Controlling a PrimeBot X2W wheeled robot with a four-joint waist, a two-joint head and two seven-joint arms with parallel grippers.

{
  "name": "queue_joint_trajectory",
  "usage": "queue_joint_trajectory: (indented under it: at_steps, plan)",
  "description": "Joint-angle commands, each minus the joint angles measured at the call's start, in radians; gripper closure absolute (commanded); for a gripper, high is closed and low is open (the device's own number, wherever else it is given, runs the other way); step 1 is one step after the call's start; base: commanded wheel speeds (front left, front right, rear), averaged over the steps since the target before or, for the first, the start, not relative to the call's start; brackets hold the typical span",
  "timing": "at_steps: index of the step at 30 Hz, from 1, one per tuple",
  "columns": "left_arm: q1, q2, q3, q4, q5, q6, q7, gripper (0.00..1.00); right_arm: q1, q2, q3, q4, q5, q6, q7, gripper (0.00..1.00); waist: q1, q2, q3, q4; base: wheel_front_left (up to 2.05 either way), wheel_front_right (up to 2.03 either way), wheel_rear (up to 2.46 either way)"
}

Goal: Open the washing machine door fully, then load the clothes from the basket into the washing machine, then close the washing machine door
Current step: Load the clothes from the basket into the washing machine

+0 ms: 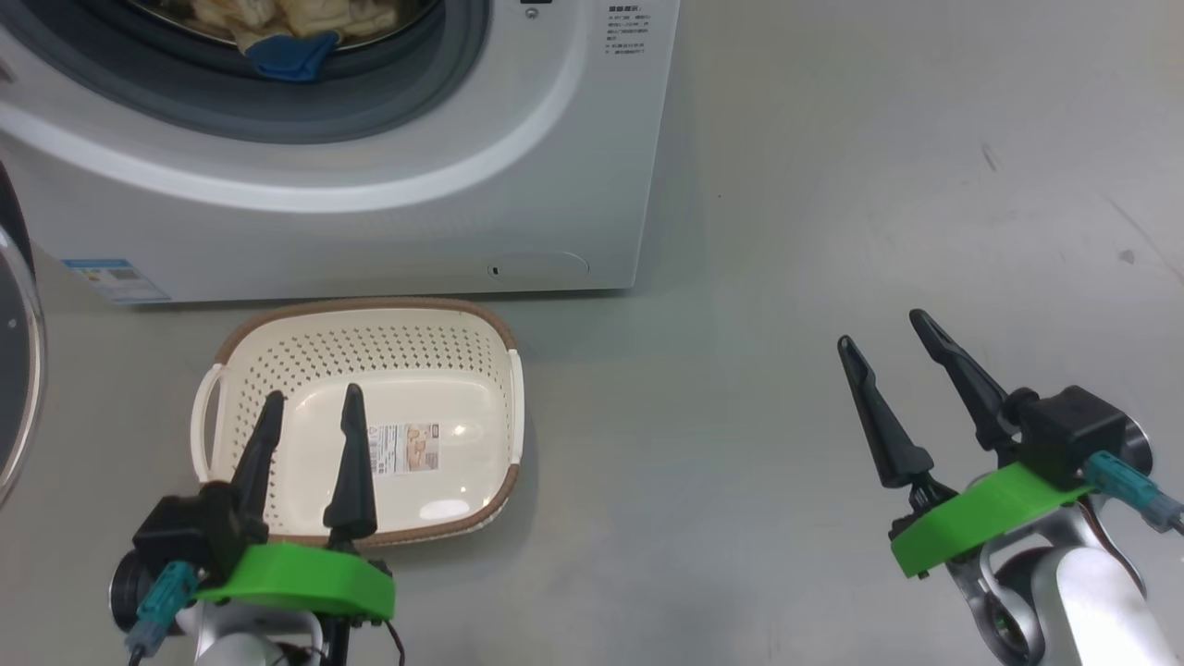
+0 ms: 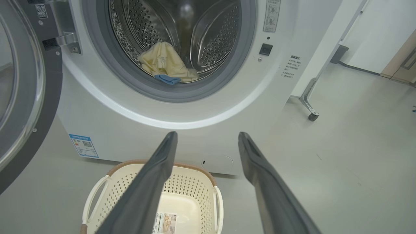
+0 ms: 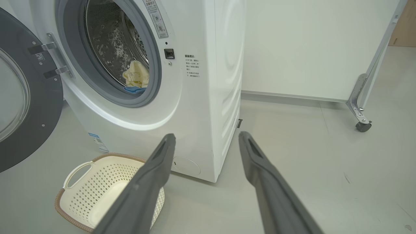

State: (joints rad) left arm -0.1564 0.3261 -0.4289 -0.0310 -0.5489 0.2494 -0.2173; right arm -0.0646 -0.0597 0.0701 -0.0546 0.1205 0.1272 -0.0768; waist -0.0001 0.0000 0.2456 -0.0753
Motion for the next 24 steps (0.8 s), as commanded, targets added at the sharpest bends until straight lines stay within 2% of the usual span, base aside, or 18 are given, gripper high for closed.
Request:
queue_joint_trajectory:
  at_steps: [1,24]
  plan:
    - [-0.008,0.014,0.032,-0.025,-0.007,0.238,0.003,0.0,-0.004,-0.007,0.02,-0.041,-0.007,0.003,0.006,0.0,0.0001,0.0,-0.007,0.0,0.0,0.0,0.0]
    - [-0.038,0.023,0.036,-0.045,-0.003,0.263,0.018,0.0,-0.006,0.0,0.019,-0.069,-0.005,0.003,0.007,0.0,0.0001,0.0,0.037,-0.012,0.0,0.0,0.0]
